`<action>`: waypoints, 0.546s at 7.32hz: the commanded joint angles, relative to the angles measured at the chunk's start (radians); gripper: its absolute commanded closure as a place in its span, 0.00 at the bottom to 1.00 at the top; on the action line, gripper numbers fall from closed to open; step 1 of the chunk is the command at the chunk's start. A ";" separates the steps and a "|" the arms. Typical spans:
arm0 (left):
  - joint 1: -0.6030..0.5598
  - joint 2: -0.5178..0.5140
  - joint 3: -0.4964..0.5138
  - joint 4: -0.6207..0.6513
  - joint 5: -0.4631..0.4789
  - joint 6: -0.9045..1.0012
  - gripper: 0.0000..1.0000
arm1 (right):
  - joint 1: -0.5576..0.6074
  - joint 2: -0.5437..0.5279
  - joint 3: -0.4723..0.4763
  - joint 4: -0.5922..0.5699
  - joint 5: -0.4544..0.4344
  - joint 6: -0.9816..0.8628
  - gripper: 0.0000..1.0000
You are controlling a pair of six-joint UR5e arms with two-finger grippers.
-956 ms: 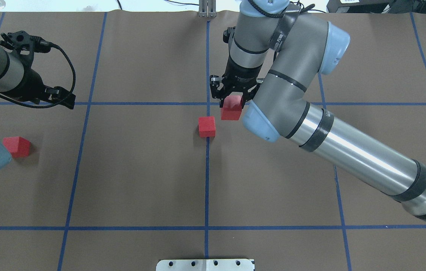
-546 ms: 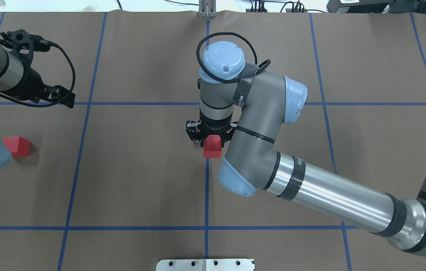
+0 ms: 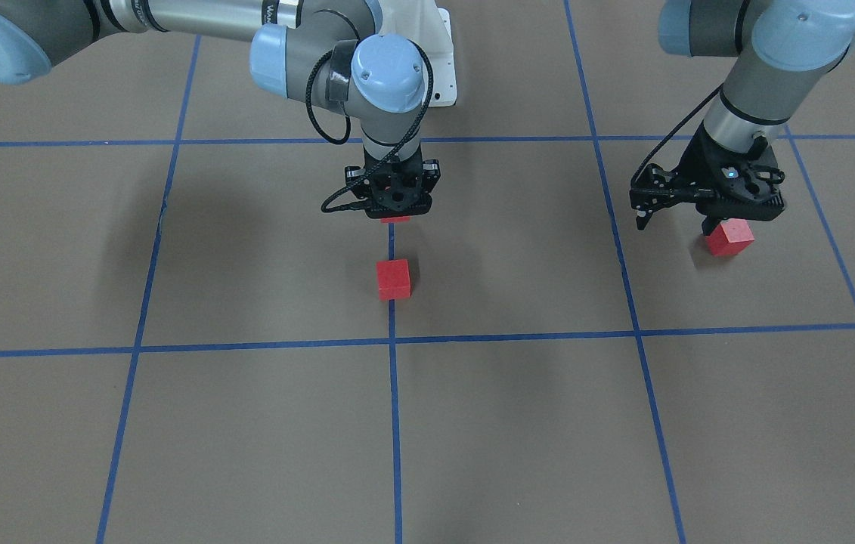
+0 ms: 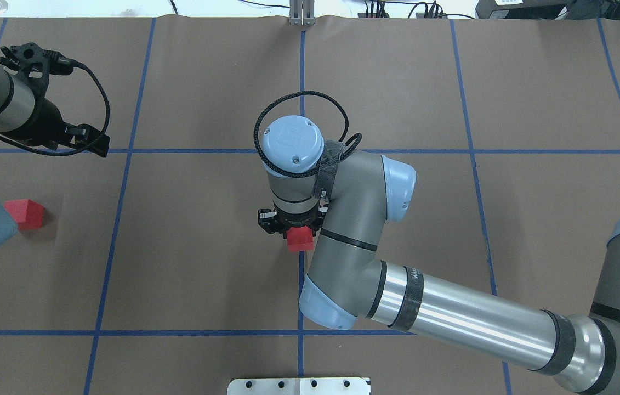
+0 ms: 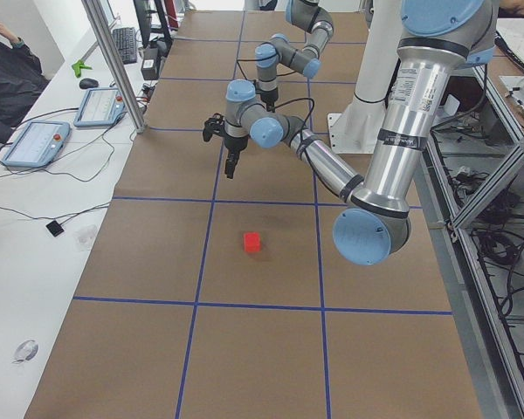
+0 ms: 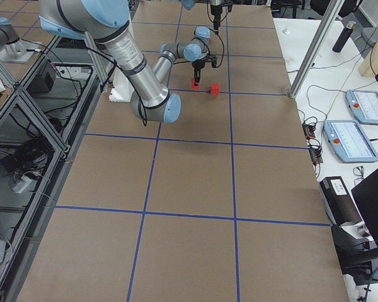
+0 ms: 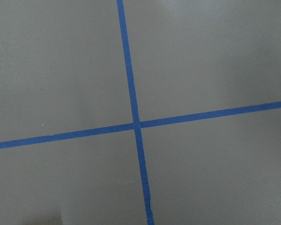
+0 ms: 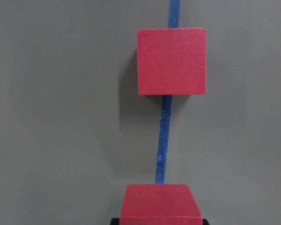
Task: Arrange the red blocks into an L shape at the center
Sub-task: 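Lower the held cube with the right gripper beside the center cube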
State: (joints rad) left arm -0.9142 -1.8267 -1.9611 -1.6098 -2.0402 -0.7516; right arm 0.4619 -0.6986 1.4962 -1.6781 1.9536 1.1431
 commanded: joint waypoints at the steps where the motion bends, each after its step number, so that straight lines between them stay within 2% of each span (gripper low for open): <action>1: 0.000 0.000 0.002 -0.001 0.000 0.000 0.01 | 0.030 0.001 -0.054 0.095 -0.006 0.009 1.00; 4: 0.000 0.000 0.007 -0.001 0.000 0.000 0.01 | 0.050 0.002 -0.093 0.104 0.001 0.015 1.00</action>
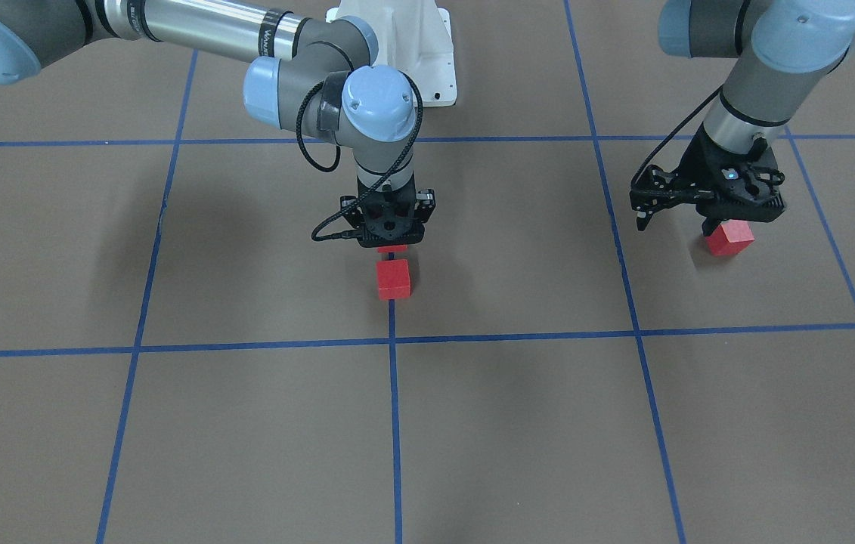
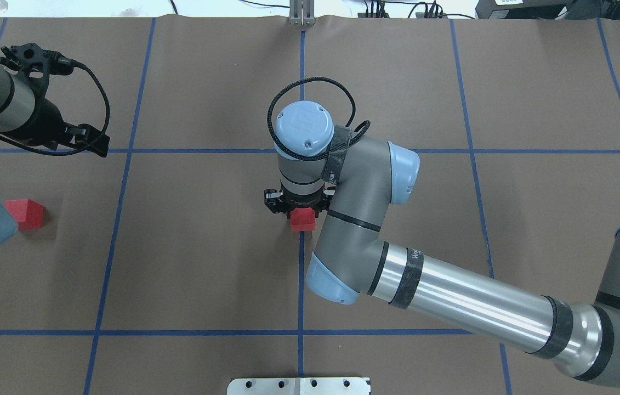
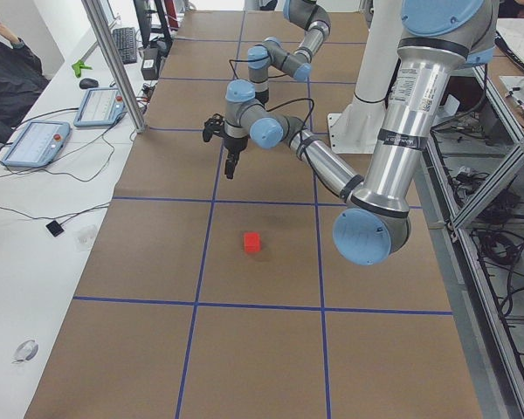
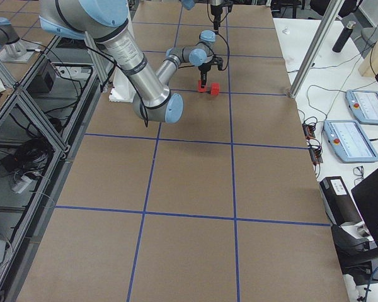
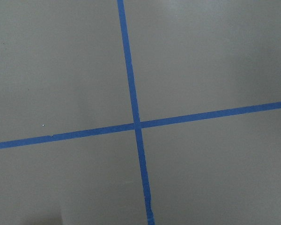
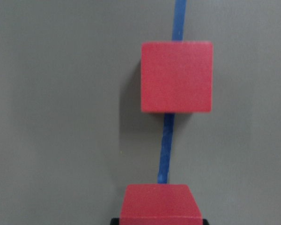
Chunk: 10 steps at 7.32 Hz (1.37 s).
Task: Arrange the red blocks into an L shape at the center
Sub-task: 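Lower the held cube with the right gripper beside the center cube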
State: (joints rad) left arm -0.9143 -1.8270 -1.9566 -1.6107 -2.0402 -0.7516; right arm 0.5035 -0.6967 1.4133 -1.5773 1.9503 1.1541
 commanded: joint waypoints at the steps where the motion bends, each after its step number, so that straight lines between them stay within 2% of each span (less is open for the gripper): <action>1: 0.000 0.000 0.002 0.000 0.000 0.000 0.01 | 0.015 0.000 -0.013 0.003 0.007 0.004 1.00; 4: -0.011 0.000 0.002 0.000 0.000 0.000 0.01 | 0.021 0.006 -0.019 0.005 0.015 0.001 1.00; 6: -0.015 0.000 0.002 0.000 0.000 0.000 0.01 | 0.023 0.032 -0.060 0.005 0.027 -0.007 1.00; 8: -0.015 0.002 0.002 0.000 0.000 0.000 0.01 | 0.027 0.034 -0.094 0.060 0.032 -0.008 1.00; 10: -0.015 0.002 0.004 0.000 0.000 0.000 0.01 | 0.042 0.039 -0.096 0.062 0.047 -0.008 1.00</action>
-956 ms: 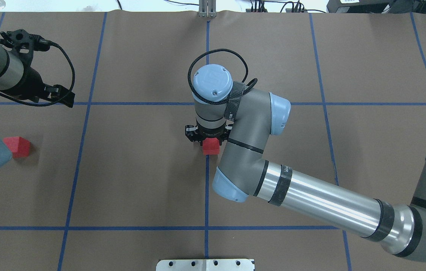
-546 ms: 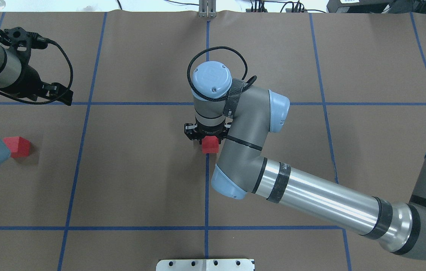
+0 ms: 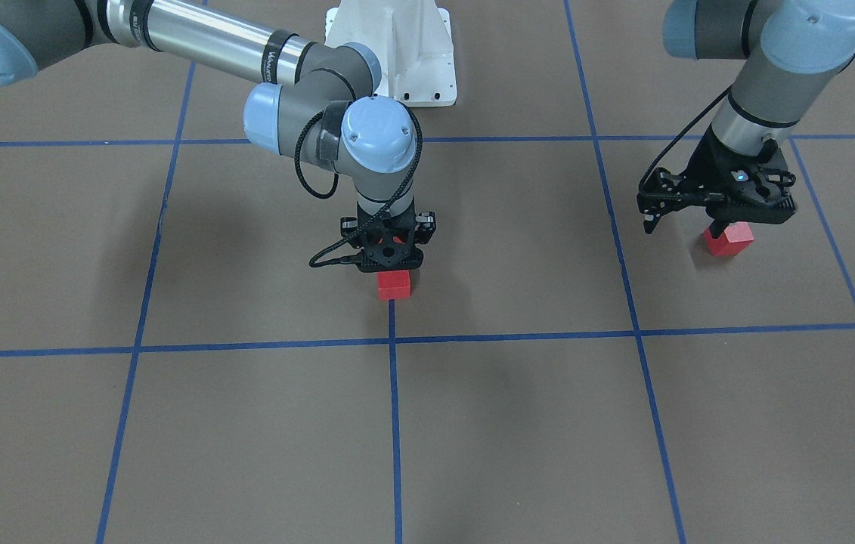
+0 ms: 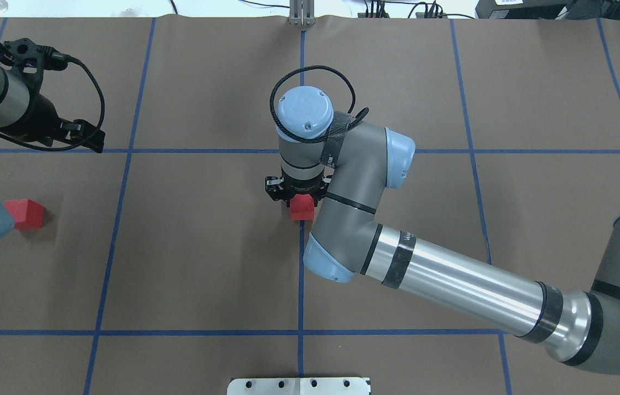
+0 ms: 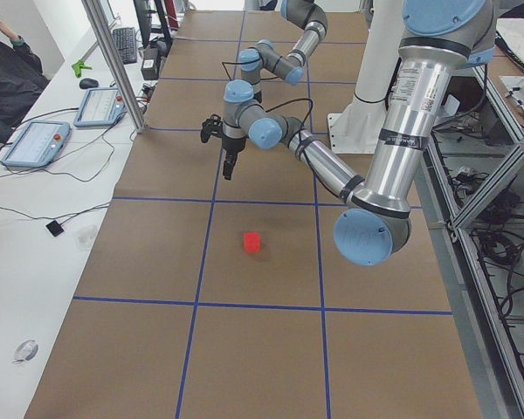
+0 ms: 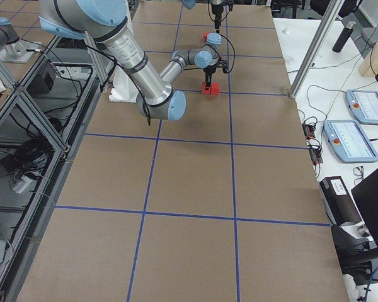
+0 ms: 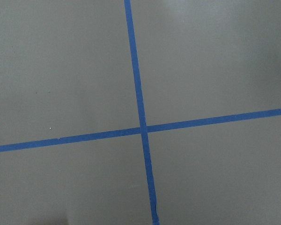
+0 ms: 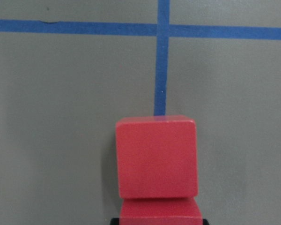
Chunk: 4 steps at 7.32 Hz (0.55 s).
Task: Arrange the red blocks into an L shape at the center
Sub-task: 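Lower the held cube with the right gripper beside the center cube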
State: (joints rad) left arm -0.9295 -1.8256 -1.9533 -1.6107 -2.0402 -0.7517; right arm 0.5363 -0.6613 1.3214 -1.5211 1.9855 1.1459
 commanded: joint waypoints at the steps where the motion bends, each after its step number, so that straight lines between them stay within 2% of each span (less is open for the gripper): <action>1: -0.002 -0.001 0.001 0.000 0.000 0.000 0.01 | 0.014 0.003 -0.005 0.006 0.013 0.000 1.00; 4: -0.002 -0.001 -0.001 0.000 0.000 0.000 0.01 | 0.016 0.003 -0.016 0.006 0.012 0.003 1.00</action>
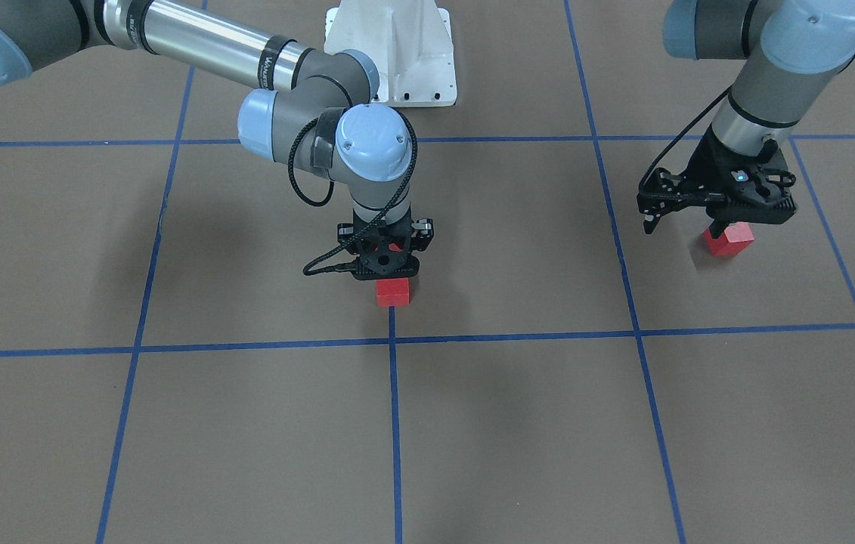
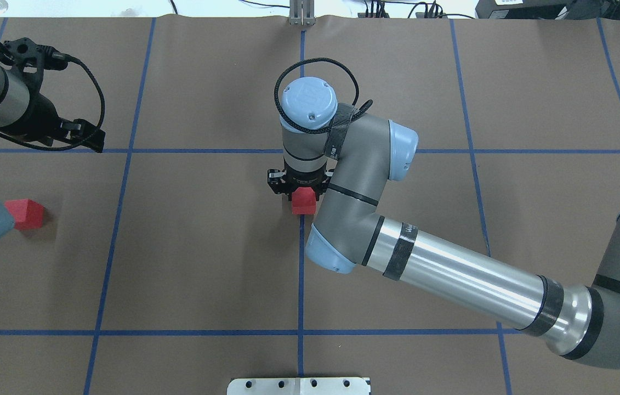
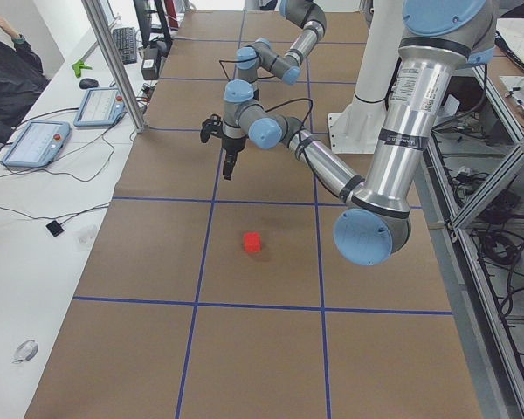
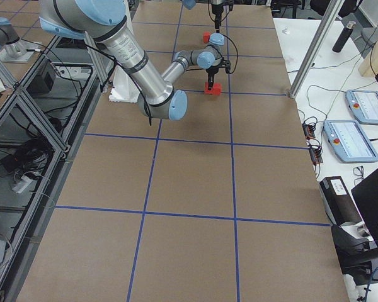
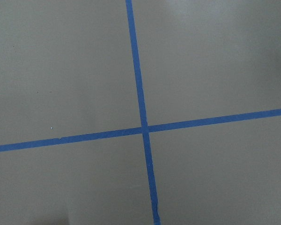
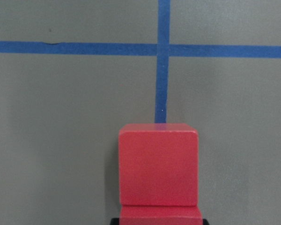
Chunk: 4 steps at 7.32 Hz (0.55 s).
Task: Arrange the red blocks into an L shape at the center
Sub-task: 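Lower the held cube with the right gripper beside the center cube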
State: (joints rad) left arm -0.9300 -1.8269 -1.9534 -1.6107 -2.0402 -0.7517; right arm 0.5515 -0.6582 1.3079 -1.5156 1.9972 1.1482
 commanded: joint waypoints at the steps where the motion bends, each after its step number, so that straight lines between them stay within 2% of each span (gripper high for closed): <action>1: -0.004 0.000 -0.001 0.000 0.000 0.000 0.01 | 0.001 0.002 -0.002 0.000 0.000 0.001 1.00; 4: -0.007 0.000 -0.001 0.000 0.000 0.000 0.01 | 0.001 0.002 -0.002 0.000 0.000 0.005 1.00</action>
State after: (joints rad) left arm -0.9358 -1.8270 -1.9542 -1.6107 -2.0402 -0.7516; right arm 0.5522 -0.6571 1.3055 -1.5156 1.9972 1.1511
